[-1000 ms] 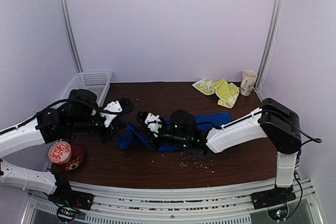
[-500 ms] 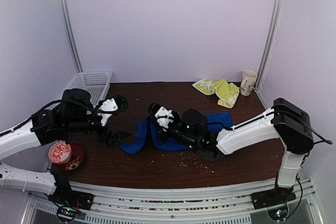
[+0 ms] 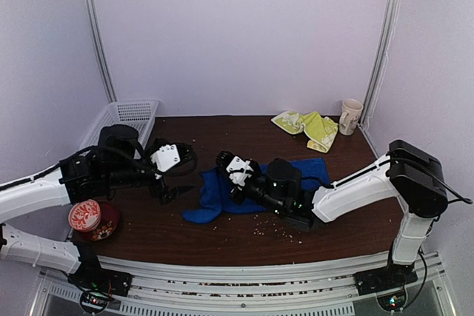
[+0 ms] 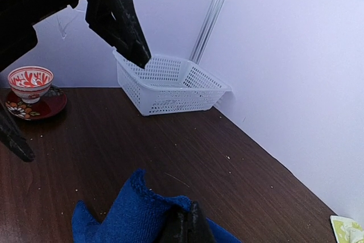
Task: Roll the towels
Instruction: Adjust the towel at the center of the board.
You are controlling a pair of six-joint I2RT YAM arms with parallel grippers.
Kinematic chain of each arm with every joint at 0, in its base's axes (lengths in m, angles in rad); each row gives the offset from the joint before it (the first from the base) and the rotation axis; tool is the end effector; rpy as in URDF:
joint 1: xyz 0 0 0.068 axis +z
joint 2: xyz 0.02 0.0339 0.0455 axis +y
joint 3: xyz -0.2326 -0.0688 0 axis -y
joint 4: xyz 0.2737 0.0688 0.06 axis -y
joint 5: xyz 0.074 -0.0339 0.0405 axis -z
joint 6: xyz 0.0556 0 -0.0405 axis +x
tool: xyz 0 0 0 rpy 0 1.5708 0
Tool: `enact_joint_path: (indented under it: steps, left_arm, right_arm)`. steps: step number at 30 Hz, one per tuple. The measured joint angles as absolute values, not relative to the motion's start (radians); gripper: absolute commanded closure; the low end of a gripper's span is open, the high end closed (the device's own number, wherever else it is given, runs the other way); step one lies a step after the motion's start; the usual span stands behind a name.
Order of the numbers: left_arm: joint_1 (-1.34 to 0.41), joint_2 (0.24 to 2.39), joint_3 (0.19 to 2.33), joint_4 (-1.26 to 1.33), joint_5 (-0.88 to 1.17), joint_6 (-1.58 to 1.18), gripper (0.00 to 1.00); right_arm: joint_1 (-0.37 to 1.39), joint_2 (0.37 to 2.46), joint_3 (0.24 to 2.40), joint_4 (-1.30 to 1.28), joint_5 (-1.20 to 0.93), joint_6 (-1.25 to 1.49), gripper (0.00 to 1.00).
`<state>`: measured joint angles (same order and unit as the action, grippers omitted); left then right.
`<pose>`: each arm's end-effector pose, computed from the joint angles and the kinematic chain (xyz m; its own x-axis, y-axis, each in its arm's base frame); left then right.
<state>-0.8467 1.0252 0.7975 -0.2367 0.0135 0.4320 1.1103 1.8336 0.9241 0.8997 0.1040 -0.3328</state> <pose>0.1951 -0.2217 0.2510 0.0475 0.5782 -0.8145 0.8117 0.4529 0.3689 0.1941 0.3783 0.1577 0.2719 -0.1831 -0.9448 -0.7999 0.5028 -0.3276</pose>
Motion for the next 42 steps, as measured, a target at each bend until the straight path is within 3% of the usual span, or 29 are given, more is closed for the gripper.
enact_joint_path:
  steps: [11,16,21,29,36,42]
  left_arm:
    - [-0.56,1.139,0.733,-0.025,0.442,0.546,0.2]
    - [-0.523,1.287,0.778,-0.022,0.624,0.569,0.27]
    - [-0.521,1.413,0.875,-0.033,0.755,0.61,0.4]
    - [-0.516,1.443,0.912,-0.061,0.881,0.64,0.56]
    - [-0.516,1.497,0.941,-0.107,0.921,0.658,0.57]
    - [-0.516,1.499,0.941,-0.115,0.919,0.658,0.65]
  right_arm:
    - [1.101,1.776,0.89,0.908,0.101,-0.357,1.0]
    - [1.098,1.771,0.881,0.911,0.098,-0.361,1.0]
    - [1.096,1.771,0.872,0.91,0.093,-0.364,1.0]
    - [1.094,1.771,0.872,0.91,0.091,-0.364,1.0]
    - [1.094,1.771,0.872,0.91,0.09,-0.363,1.0]
    - [1.094,1.771,0.872,0.909,0.088,-0.363,1.0]
